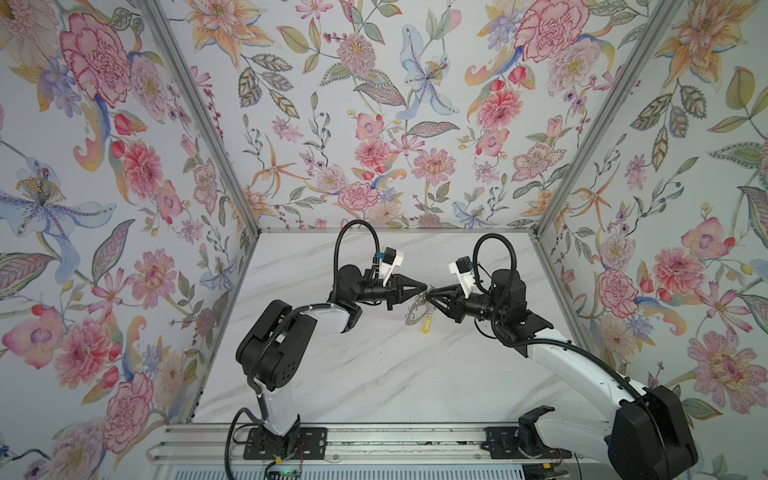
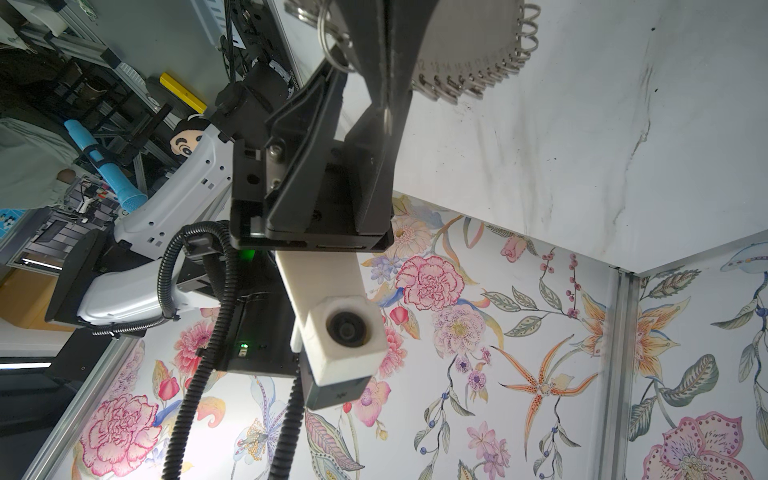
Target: Remove the keys from the keyring
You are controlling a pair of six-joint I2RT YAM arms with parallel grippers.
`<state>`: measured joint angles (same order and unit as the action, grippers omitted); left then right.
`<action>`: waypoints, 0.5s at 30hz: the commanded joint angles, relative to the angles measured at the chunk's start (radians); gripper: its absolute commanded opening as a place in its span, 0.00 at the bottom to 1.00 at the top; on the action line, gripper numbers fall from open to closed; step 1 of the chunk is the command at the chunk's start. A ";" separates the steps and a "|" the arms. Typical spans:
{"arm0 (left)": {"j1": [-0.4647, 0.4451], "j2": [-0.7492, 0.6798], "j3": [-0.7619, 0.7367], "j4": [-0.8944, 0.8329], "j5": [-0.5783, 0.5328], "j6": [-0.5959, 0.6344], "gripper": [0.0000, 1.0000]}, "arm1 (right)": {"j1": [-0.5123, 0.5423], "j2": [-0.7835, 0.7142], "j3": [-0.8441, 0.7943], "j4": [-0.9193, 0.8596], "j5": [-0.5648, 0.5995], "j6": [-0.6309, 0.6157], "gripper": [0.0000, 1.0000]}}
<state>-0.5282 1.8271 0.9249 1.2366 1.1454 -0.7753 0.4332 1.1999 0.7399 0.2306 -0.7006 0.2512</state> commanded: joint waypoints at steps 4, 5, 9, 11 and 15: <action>0.009 -0.012 -0.003 0.066 -0.001 -0.007 0.00 | 0.012 0.016 0.035 0.036 -0.025 0.017 0.22; 0.009 -0.013 -0.003 0.066 -0.001 -0.007 0.00 | 0.012 0.017 0.034 0.039 -0.026 0.018 0.21; 0.011 -0.014 -0.001 0.067 -0.004 -0.006 0.00 | 0.012 0.026 0.041 0.038 -0.030 0.025 0.14; 0.014 -0.017 -0.001 0.066 -0.004 -0.006 0.00 | 0.010 0.027 0.043 0.022 -0.031 0.019 0.13; 0.026 -0.031 -0.012 0.067 -0.003 -0.004 0.00 | -0.001 0.011 0.042 -0.003 -0.031 0.011 0.09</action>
<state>-0.5213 1.8267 0.9226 1.2457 1.1477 -0.7753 0.4377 1.2205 0.7528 0.2367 -0.7040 0.2687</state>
